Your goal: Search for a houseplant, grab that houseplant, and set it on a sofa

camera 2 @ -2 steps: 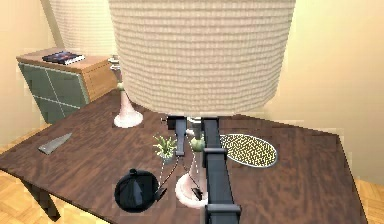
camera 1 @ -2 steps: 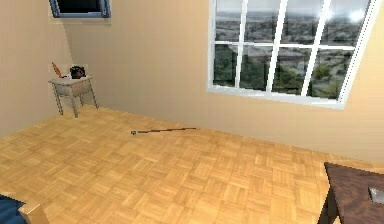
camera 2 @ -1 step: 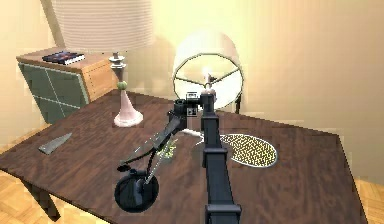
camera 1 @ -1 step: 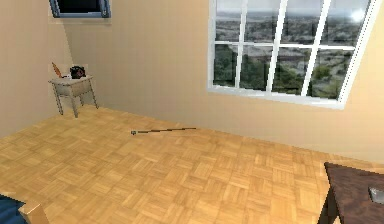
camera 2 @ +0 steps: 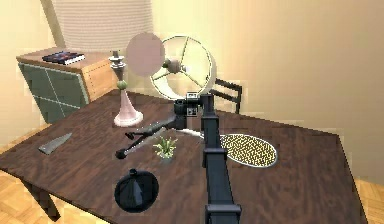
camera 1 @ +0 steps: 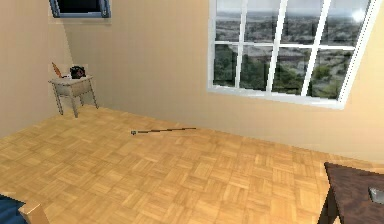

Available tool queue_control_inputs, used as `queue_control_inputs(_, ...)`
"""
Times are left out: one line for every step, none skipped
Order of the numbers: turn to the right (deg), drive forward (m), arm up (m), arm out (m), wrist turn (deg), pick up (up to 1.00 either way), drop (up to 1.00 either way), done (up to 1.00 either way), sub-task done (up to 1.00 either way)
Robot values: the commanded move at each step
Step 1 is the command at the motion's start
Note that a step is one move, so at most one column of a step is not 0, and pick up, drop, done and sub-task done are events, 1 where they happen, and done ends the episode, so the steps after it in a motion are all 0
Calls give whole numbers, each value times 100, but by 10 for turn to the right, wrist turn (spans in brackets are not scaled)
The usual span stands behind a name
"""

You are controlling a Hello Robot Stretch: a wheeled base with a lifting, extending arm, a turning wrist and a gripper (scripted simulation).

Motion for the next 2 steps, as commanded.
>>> queue_control_inputs(0, 0, 0, 0, 450, 0, 0, 0, 0)
queue_control_inputs(0, 0, 0, 0, 210, 0, 0, 0, 0)
